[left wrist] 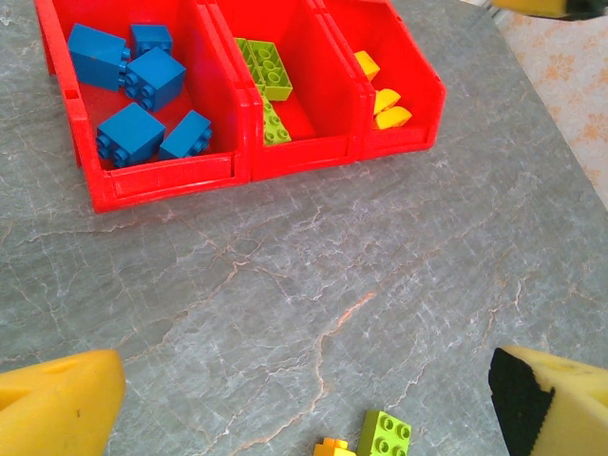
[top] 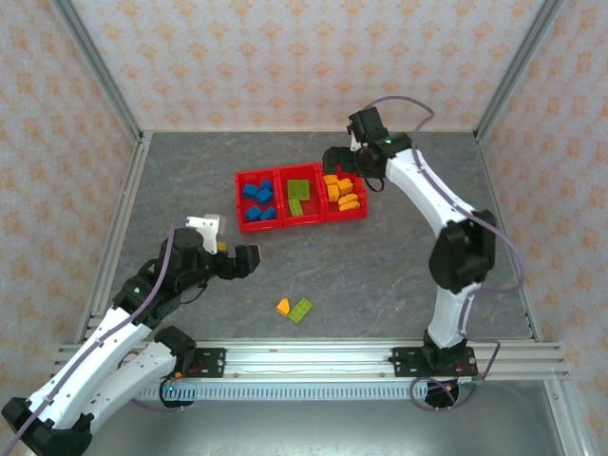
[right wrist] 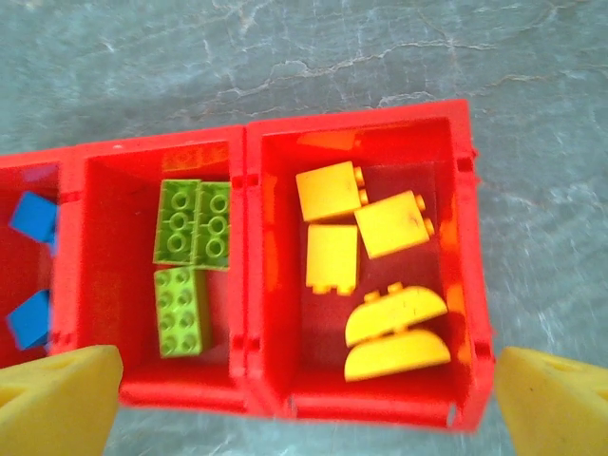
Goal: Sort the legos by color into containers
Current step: Turn over the lego at the bottom-center of the table.
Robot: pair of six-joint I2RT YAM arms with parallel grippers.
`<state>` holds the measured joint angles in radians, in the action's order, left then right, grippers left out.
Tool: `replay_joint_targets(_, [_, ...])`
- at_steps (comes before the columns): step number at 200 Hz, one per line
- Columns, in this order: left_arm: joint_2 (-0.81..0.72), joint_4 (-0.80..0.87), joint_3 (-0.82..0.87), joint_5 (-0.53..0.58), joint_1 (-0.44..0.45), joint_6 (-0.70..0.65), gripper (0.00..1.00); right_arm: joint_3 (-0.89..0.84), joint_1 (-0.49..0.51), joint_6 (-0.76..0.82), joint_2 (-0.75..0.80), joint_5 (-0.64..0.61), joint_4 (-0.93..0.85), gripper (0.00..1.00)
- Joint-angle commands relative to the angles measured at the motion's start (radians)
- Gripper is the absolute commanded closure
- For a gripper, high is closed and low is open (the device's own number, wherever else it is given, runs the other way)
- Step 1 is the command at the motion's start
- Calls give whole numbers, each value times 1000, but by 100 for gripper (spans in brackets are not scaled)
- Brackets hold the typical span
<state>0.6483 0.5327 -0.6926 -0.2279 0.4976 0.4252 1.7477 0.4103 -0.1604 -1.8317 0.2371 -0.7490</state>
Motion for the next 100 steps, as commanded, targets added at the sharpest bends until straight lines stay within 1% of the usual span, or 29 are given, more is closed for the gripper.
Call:
replay_joint_targets(1, [-2,-12,5,-2,4,-4,1,-116,21,-73,139,8,-18,0])
replay_joint_targets(27, [-9,-13,5,-8,3,-6,1,-277,109,-78,310,8,-2,0])
replay_joint_targets(42, [-18,-14,5,-11,2,-6,1,-370,204,-35,395,-32,3,1])
replay_joint_targets(63, [-34,-16,5,-11,2,-7,1,-530,362,79,520,-143,47,2])
replay_joint_targets(73, [-44,-15,5,-7,2,-6,1,-611,430,153,580,-156,86,5])
replay_joint_targets(85, [-56,-16,5,-3,2,-5,1,-717,514,245,678,-188,164,5])
replay_joint_targets(100, [-66,-11,0,3,1,3,1,-825,586,410,782,-159,241,4])
